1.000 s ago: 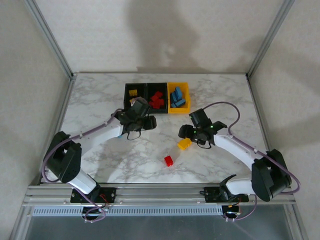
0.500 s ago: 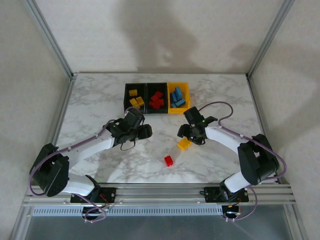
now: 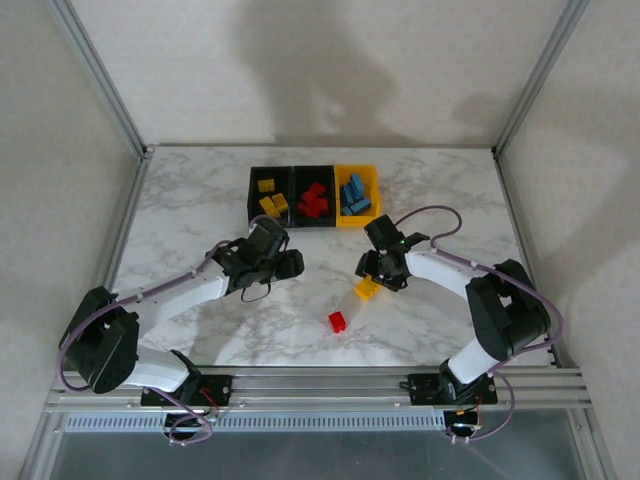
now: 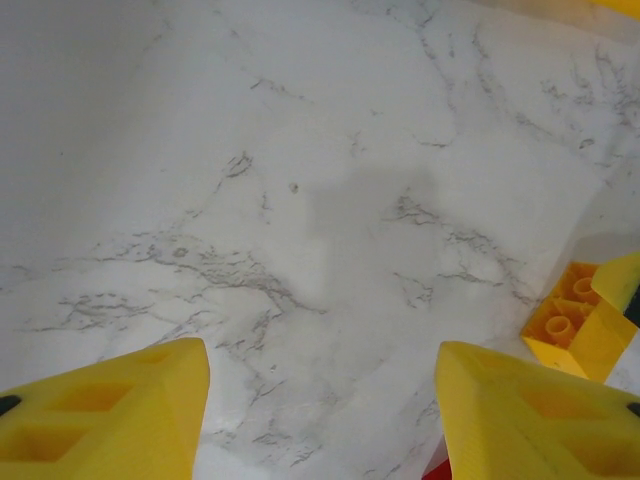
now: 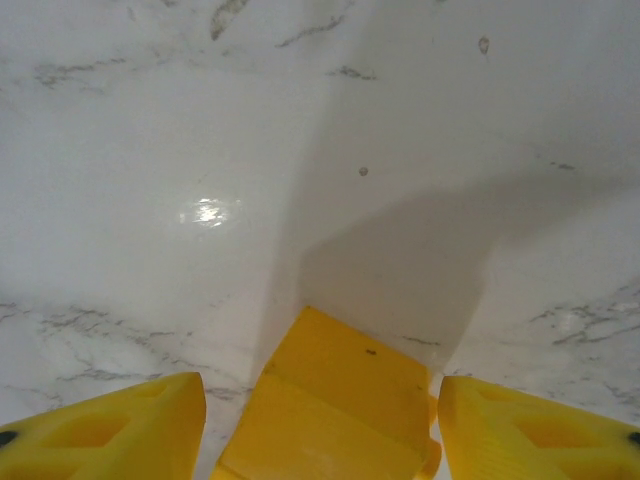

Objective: Sort the legos into containers by color
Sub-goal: Pick up the lego from the center of the table.

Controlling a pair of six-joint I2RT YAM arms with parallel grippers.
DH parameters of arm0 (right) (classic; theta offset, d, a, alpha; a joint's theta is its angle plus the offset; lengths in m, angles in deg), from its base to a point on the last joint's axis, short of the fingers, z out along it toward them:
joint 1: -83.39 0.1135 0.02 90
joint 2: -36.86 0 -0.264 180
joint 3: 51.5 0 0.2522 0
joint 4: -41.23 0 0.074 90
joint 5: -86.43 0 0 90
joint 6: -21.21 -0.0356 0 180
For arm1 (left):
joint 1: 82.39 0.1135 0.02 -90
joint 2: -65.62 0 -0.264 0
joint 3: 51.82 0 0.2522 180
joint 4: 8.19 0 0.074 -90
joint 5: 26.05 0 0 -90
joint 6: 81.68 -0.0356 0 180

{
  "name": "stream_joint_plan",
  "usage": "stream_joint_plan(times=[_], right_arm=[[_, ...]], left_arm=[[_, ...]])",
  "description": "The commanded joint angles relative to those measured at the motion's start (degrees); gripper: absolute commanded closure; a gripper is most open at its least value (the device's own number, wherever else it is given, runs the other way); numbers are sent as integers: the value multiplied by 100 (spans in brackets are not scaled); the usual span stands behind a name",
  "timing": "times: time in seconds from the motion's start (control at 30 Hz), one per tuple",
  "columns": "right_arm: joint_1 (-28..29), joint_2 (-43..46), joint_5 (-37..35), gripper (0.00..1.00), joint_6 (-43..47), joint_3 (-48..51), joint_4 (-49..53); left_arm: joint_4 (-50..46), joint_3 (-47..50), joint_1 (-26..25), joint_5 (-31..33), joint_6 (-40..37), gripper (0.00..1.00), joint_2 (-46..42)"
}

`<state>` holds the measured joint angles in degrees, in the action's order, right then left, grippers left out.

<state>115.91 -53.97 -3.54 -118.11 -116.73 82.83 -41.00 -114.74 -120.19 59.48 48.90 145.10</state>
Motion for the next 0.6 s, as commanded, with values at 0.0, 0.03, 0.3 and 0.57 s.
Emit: stream_joint_plan(times=[0.0, 0.03, 0.3, 0.57], right_arm=[[-24, -84, -3, 37, -86, 101, 5], [-25, -84, -20, 38, -87, 93, 13], [-23, 36, -212, 60, 57, -247, 129], [63, -72, -65, 64, 483, -1351, 133]], left_arm=[[43, 148, -34, 192, 99, 39, -200], [47, 160, -34, 200, 108, 39, -225], [23, 196, -17, 322, 167, 39, -364], [-32, 479, 418, 444, 547, 38, -1066]])
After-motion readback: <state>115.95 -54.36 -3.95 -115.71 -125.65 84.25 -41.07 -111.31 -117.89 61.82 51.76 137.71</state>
